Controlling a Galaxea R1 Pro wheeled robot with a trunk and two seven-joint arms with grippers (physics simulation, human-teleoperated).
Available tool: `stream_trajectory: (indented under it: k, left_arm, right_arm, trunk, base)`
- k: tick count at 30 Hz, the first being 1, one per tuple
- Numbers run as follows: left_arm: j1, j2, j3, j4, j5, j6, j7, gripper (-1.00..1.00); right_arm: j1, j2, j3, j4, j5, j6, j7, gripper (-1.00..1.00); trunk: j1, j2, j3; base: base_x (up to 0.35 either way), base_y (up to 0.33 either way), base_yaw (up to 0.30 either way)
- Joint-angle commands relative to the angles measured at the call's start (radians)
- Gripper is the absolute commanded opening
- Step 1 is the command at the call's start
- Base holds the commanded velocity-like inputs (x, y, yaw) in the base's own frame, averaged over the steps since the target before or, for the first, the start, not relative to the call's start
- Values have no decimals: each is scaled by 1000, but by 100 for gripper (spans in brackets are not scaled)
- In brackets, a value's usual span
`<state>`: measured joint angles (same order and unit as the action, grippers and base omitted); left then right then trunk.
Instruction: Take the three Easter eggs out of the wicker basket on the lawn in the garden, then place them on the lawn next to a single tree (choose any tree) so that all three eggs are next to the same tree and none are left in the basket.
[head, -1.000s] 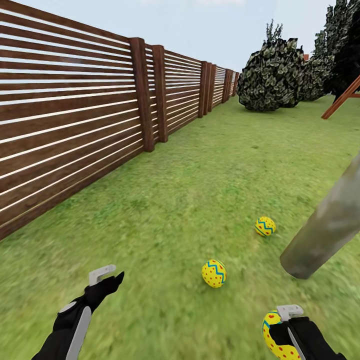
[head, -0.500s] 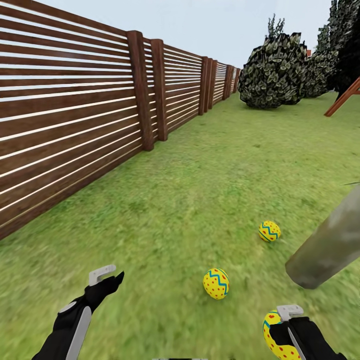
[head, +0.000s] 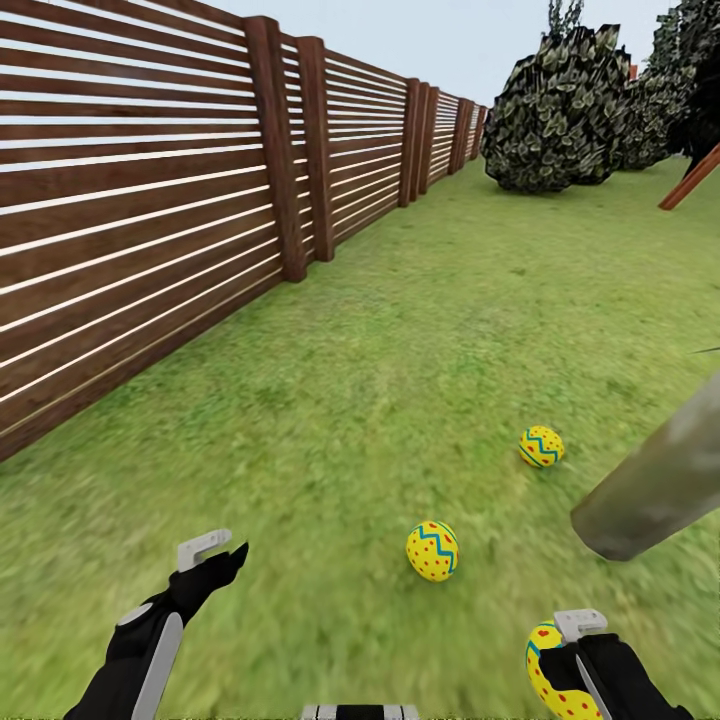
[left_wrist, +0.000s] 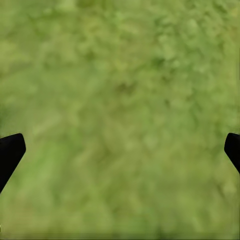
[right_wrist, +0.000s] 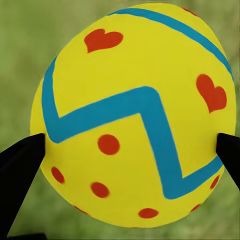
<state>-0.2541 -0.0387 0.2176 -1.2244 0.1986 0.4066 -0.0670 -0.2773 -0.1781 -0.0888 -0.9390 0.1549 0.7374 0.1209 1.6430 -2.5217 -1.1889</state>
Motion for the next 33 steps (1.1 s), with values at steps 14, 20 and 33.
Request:
stream_trajectory:
  k: [14, 20, 33]
  left_arm:
    - [-1, -1, 3, -1, 5, 8, -5, 100]
    - [-1, -1, 4, -1, 5, 8, -5, 100]
    - [-1, 0, 4, -3, 5, 7, -5, 100]
  right_arm:
    - [0, 2, 0, -1, 11, 4, 10, -100]
    - [0, 2, 0, -1, 11, 5, 10, -100]
    - [0, 2, 0, -1, 11, 4, 10, -100]
  trunk:
    - [6, -4, -55]
    - [9, -5, -78]
    - [13, -7, -113]
  base:
    - [0, 0, 0]
    - [0, 0, 0]
    - [0, 0, 0]
